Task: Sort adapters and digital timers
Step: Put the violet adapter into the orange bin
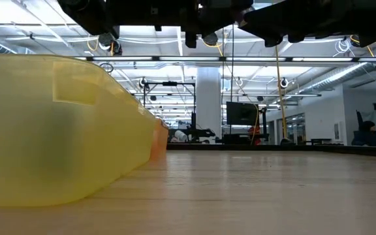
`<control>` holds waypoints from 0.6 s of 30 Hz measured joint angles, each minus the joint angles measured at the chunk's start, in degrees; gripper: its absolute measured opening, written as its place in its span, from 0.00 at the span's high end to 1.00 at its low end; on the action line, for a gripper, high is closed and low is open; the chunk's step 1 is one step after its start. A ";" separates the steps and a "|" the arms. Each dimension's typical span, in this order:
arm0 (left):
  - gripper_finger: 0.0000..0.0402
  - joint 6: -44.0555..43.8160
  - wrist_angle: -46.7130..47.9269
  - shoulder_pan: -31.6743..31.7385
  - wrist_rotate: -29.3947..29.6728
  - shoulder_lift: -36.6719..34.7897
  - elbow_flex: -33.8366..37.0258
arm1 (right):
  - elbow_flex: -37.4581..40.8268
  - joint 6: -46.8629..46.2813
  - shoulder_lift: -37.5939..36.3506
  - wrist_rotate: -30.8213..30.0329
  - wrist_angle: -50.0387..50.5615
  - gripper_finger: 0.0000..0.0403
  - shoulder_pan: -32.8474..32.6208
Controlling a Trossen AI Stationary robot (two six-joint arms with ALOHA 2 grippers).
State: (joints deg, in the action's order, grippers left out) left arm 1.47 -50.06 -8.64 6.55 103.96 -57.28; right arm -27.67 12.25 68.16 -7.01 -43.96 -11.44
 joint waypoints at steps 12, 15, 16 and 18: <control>0.67 2.51 12.25 -1.30 9.51 -7.64 0.04 | -0.01 -8.17 -2.55 -0.89 7.94 0.34 1.52; 0.67 2.77 16.04 -1.83 11.34 -12.33 2.22 | -0.01 -9.24 -5.17 -0.89 12.21 0.30 2.33; 0.67 2.82 15.86 -1.90 12.17 -13.85 3.45 | -0.01 -9.57 -6.21 -0.90 13.52 0.30 2.54; 0.67 2.76 14.93 -2.12 15.56 -16.86 6.97 | -0.01 -10.15 -7.99 -0.78 15.39 0.29 2.84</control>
State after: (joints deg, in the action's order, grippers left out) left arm 4.24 -35.14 -10.76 22.11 87.10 -50.30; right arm -27.68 2.10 60.17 -7.79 -28.57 -8.60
